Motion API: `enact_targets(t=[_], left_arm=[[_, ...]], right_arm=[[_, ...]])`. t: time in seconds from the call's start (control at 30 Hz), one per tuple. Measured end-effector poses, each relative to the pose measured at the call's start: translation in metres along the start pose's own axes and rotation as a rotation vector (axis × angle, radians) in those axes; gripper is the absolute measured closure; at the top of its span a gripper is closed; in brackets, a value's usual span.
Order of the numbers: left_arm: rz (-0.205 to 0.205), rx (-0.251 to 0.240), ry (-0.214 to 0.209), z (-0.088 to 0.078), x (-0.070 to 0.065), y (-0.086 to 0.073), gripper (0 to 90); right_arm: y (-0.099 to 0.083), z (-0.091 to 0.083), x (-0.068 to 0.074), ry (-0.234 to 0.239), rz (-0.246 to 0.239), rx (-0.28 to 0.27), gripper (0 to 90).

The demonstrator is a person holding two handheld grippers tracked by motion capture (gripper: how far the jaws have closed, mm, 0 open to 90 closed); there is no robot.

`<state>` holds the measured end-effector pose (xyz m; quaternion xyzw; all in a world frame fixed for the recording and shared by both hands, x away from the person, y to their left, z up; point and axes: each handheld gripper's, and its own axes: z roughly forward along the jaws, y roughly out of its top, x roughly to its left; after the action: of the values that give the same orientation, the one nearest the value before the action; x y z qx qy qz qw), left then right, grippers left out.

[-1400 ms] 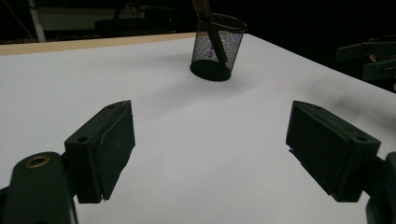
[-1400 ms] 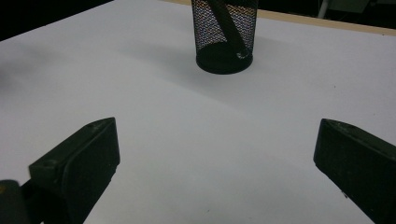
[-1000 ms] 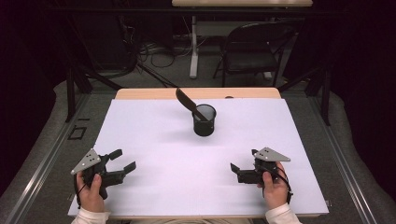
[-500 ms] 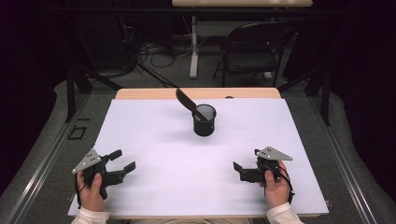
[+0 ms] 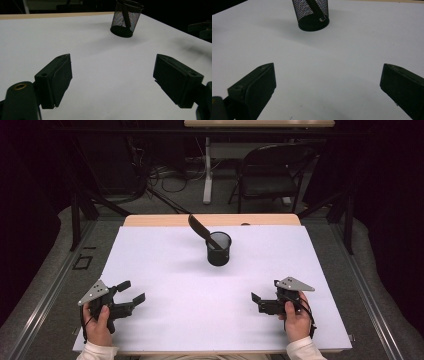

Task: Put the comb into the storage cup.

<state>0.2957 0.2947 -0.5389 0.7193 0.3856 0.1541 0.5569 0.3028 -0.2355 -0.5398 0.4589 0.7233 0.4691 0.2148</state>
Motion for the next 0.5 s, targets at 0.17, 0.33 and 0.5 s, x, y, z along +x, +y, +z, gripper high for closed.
enact_targets(t=[0.17, 0.33, 0.5], left_arm=[[-0.002, -0.001, 0.0, 0.0007, 0.0003, -0.0005, 16.0], [-0.003, 0.0, 0.004, 0.0008, 0.0004, -0.0008, 16.0], [-0.007, 0.0, 0.01, 0.0007, 0.0008, -0.0011, 16.0]], right_arm=[[-0.0001, 0.0001, -0.0003, -0.001, 0.004, 0.005, 0.2], [-0.0004, 0.0003, -0.0003, -0.002, 0.002, 0.006, 0.2], [-0.0005, 0.0007, -0.0008, -0.004, 0.007, 0.004, 0.2]])
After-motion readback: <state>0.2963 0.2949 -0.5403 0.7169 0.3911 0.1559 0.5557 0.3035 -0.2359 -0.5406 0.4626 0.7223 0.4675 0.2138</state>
